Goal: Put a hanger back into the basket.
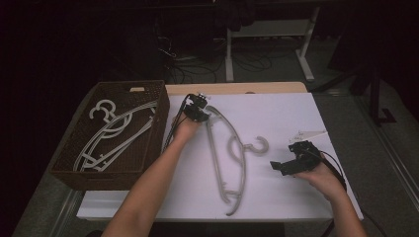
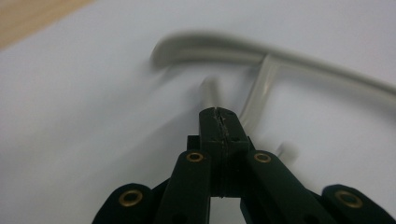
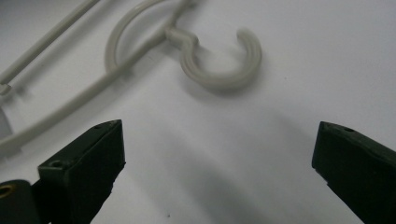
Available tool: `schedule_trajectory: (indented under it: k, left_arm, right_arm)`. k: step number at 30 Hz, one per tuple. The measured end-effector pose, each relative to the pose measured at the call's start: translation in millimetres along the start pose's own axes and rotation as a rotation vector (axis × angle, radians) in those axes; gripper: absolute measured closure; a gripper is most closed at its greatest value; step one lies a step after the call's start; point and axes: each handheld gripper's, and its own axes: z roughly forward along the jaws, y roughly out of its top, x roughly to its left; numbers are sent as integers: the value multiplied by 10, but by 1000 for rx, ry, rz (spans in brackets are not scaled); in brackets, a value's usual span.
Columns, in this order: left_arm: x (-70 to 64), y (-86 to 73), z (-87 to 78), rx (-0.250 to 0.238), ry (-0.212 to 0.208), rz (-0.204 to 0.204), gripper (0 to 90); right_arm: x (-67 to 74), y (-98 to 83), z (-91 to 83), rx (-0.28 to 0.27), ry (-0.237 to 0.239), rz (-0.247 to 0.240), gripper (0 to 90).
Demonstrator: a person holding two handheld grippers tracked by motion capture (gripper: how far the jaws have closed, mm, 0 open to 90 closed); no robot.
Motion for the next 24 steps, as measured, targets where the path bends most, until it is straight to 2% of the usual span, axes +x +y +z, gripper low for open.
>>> schedule_trajectory:
  k: [1,3,5,10,12,15,16,19,24]
  left_arm:
    - [34,-58,-20,-4,-4,-18,899]
    - [45,-91,-35,-8,-5,-26,899]
    - [54,-216,-115,-28,-26,-67,899]
    - [-8,-369,-308,-74,-66,-97,889]
    - [-49,-414,-380,-82,-83,-97,801]
    - [-104,-465,-466,-97,-99,-89,722]
    - [-167,-518,-559,-118,-120,-90,691]
    - [-266,-607,-690,-140,-145,-76,600]
    - [-395,-763,-785,-148,-174,-55,472]
  right_arm:
    - [6,3,2,0,2,-2,24]
    - [21,10,8,1,3,-7,24]
    - [35,17,18,2,4,-7,24]
    - [144,59,59,8,22,-10,35]
    - [209,85,86,9,30,-9,47]
    - [300,125,125,8,44,-4,74]
    - [343,145,141,10,54,3,96]
    - [440,189,187,8,72,19,143]
    - [640,265,330,47,110,16,234]
